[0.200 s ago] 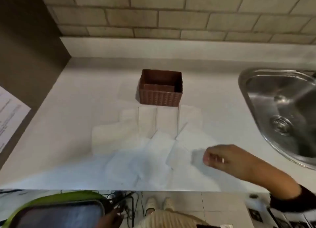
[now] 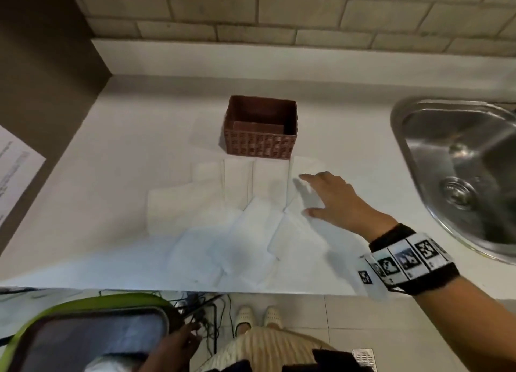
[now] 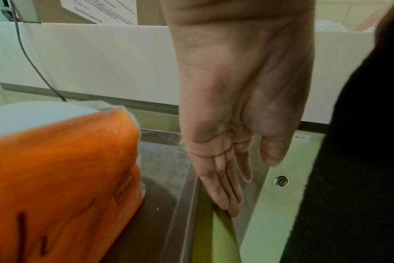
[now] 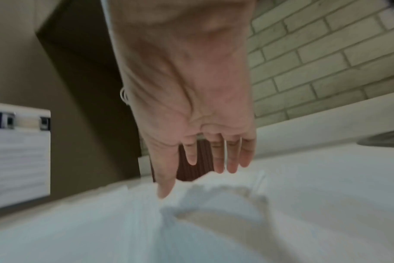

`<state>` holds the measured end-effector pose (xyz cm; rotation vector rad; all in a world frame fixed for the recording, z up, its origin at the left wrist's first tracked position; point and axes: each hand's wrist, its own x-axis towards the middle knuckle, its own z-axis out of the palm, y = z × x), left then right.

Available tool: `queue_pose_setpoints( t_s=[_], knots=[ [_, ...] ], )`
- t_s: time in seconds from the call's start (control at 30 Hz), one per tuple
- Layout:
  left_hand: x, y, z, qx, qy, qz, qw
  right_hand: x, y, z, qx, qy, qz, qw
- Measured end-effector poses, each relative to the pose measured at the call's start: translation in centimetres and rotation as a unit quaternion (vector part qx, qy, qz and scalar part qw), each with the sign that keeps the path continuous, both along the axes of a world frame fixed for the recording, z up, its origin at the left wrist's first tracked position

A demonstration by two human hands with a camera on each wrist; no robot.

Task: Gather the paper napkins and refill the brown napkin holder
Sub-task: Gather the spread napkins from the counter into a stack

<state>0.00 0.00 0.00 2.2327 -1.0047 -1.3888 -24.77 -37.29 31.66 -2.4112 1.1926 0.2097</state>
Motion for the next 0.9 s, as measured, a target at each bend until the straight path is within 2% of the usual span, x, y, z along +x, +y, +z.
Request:
queue_pose_setpoints(
  t_s=[0.07,0.1,0.23,0.37,0.43,0.5,0.63,0.77,0.9],
  knots=[
    [-0.4,0.1,0.2,0.009,-0.036,-0.013,0.999,0.3,-0.6,-1.4,-0.001,0.053,0.009,0.999],
    [-0.6,0.1,0.4,0.020,-0.059,-0.019,0.998,0.6,-0.8,-1.6,0.001,0.057,0.005,0.998],
    [-1.1,0.6,1.4,0.052,-0.063,-0.032,0.996,0.6,-1.6,-2.1,0.023,0.045,-0.015,0.999],
    [-0.6,1.2,0.8,-0.026,0.053,0.007,0.998,0.1,-1.8,-1.7,0.066,-0.017,-0.026,0.997],
    [-0.7,1.2,0.4,0.000,-0.011,-0.017,1.000,-0.4,-1.9,-1.4,0.070,-0.032,-0.004,0.997],
    [-0.8,1.1,-0.4,0.035,-0.046,-0.022,0.998,-0.9,-2.1,-0.7,0.055,-0.025,0.019,0.998],
    [-0.9,0.6,-0.9,0.069,-0.050,-0.029,0.996,-1.3,-2.3,0.4,0.018,-0.020,0.029,0.999],
    [-1.2,-0.4,1.7,0.079,-0.049,-0.051,0.994,-1.3,-2.0,-0.9,-0.030,-0.018,0.025,0.999],
    [-0.8,-1.1,3.9,0.055,-0.045,-0.038,0.997,-1.8,-1.9,-0.9,-0.074,-0.054,0.014,0.996]
  ],
)
